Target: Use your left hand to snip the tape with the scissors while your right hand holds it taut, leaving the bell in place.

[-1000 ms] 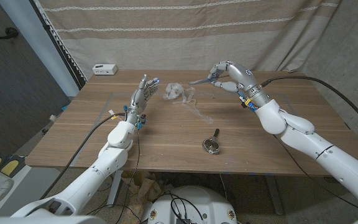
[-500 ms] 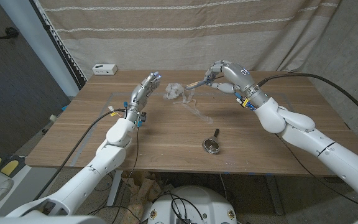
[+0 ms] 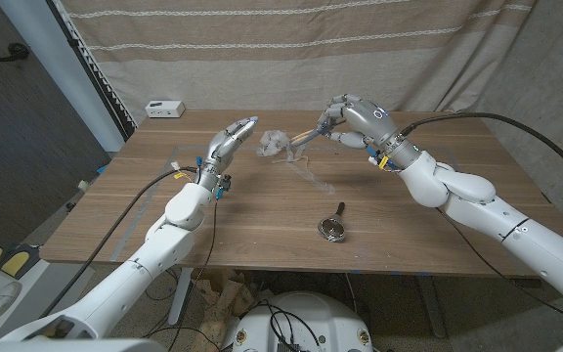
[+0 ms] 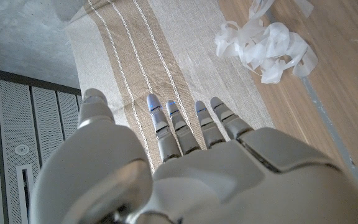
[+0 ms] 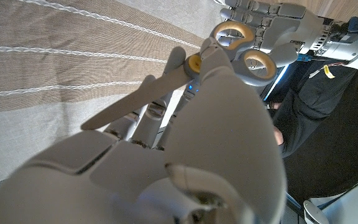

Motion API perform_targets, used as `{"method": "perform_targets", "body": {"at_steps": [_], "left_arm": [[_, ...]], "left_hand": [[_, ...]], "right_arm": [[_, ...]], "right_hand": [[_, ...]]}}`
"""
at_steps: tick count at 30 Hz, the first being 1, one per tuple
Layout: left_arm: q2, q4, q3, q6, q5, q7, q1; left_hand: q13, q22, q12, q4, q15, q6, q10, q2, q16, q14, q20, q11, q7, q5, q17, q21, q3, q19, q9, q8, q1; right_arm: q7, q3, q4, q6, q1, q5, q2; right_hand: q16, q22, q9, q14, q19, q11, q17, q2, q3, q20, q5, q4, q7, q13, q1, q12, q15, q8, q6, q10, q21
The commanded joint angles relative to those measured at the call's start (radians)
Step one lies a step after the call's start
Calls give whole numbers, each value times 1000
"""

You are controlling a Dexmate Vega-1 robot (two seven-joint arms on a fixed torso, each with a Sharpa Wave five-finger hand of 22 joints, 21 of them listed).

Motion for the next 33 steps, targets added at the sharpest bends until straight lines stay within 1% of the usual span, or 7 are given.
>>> {"method": "perform_targets", "body": {"at_steps": [1, 3, 4, 10, 17, 22, 33], "left_arm": [[52, -104, -5, 102, 59, 66, 21], [61, -118, -4, 120, 62, 68, 21], [66, -122, -3, 126, 65, 64, 19], [97, -159, 7, 176, 98, 65, 9], [122, -182, 18, 201, 122, 47, -5], [144, -205, 23, 220, 127, 26, -9], [160, -239, 31, 245, 154, 32, -3]], "left_hand": [[7, 3, -3, 7, -144, 109, -26, -43, 1, -21, 2, -1, 12, 4, 4, 0, -30, -8, 12, 43, -12], [7, 3, -4, 7, -143, 115, -32, -48, -1, -28, 1, 0, 11, 6, 4, -2, -34, -12, 10, 44, -11], [6, 3, -5, 7, -141, 115, -39, -54, -1, -33, -1, 0, 13, 8, 4, -2, -37, -13, 8, 42, -11], [2, 3, -7, 9, -135, 134, -50, -65, 0, -42, 4, 0, 6, 15, 3, -3, -48, -24, -3, 40, -10], [-3, 3, -9, 3, -129, 108, -63, -46, -1, -58, 4, 0, -1, 20, 3, -2, -35, -27, -12, 20, 23], [-10, 3, -11, -8, -121, 82, -82, -5, -3, -86, 7, -1, -13, 21, 2, -1, 0, -34, -22, -3, 92], [-13, 3, -14, -12, -115, 75, -100, 3, -3, -101, 10, 0, -15, 15, 1, -2, 13, -41, -24, -11, 125]], "right_arm": [[-12, -27, -5, -17, 20, -51, -16], [-12, -31, -8, -20, 23, -58, -19], [-16, -33, -8, -21, 24, -65, -19], [-13, -43, -14, -25, 32, -77, -26], [-19, -59, -12, -23, 47, -103, -27], [-21, -70, -9, -25, 58, -120, -28], [-23, -92, -9, -38, 77, -162, -32]], "right_hand": [[-1, 0, 1, 6, -3, -5, 1, 64, 11, -152, 0, 15, -9, 3, 59, 7, -106, 1, 3, -1, 5], [-1, 0, 1, 6, -3, -5, 1, 64, 11, -152, 0, 15, -9, 3, 59, 7, -106, 1, 3, -1, 5], [-2, 3, 4, 5, -9, 7, 1, 71, 13, -145, 4, 25, -2, -2, 48, 1, -102, 1, 4, -9, 7], [-2, -10, -4, 7, -10, -8, 4, 70, 3, -152, -5, 14, -10, 1, 58, 9, -106, -4, 3, -4, 9], [-3, -11, -5, 7, -10, -8, 4, 70, 3, -152, -6, 13, -11, 1, 58, 10, -106, -5, 3, -5, 9], [-3, -11, -5, 7, -10, -8, 4, 70, 2, -152, -6, 13, -11, 1, 58, 10, -106, -5, 3, -5, 9], [-3, -11, -5, 7, -11, -8, 4, 70, 2, -152, -6, 13, -11, 2, 58, 10, -106, -5, 3, -5, 9]]}}
